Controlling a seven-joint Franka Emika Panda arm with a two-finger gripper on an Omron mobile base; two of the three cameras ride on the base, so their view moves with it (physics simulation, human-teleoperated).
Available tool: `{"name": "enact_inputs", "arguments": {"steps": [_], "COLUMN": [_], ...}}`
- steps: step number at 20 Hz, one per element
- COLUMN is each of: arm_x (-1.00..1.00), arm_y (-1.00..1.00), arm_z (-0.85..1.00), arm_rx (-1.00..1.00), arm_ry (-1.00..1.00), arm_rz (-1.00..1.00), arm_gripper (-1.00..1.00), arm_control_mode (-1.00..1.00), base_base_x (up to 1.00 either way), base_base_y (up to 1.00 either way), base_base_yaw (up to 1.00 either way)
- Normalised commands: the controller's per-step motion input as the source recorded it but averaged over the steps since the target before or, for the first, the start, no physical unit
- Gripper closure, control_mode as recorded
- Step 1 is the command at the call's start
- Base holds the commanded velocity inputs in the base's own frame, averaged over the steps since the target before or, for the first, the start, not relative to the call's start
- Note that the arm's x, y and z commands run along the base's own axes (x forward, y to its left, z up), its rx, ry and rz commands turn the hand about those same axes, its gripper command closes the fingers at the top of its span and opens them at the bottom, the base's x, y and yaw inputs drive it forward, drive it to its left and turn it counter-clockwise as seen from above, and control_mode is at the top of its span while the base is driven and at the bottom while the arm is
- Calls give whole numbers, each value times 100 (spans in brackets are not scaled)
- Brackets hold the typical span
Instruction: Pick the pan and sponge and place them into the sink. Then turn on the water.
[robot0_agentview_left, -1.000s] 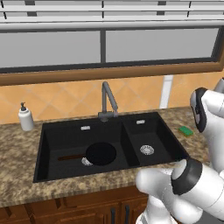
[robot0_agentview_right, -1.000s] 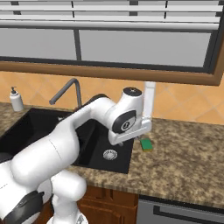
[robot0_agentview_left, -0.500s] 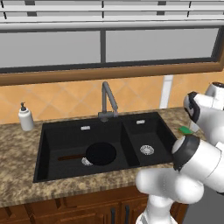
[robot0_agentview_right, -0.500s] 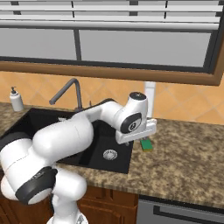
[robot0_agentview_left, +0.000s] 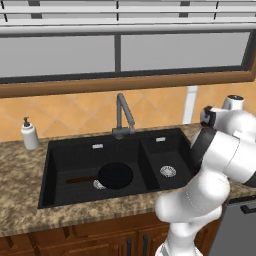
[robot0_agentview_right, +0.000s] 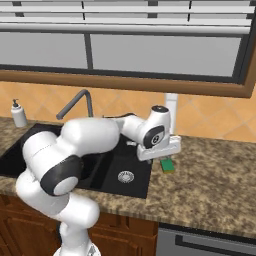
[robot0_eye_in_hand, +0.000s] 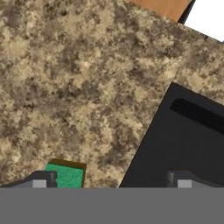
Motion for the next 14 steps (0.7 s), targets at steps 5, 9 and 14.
{"name": "enact_inputs", "arguments": {"steps": [5, 9, 14], "arm_x": [47, 41, 38], "arm_y": [-24, -23, -21], "arm_z": [-27, -31, -33], "arm_rx": [2, 2, 2], "arm_ry": [7, 6, 6], "arm_rz": [-3, -2, -1], "arm_gripper": [-100, -100, -100], "arm_control_mode": [-100, -100, -100], "base_base_x": [0, 0, 0], "base_base_y": [0, 0, 0], "base_base_yaw": [0, 0, 0]}}
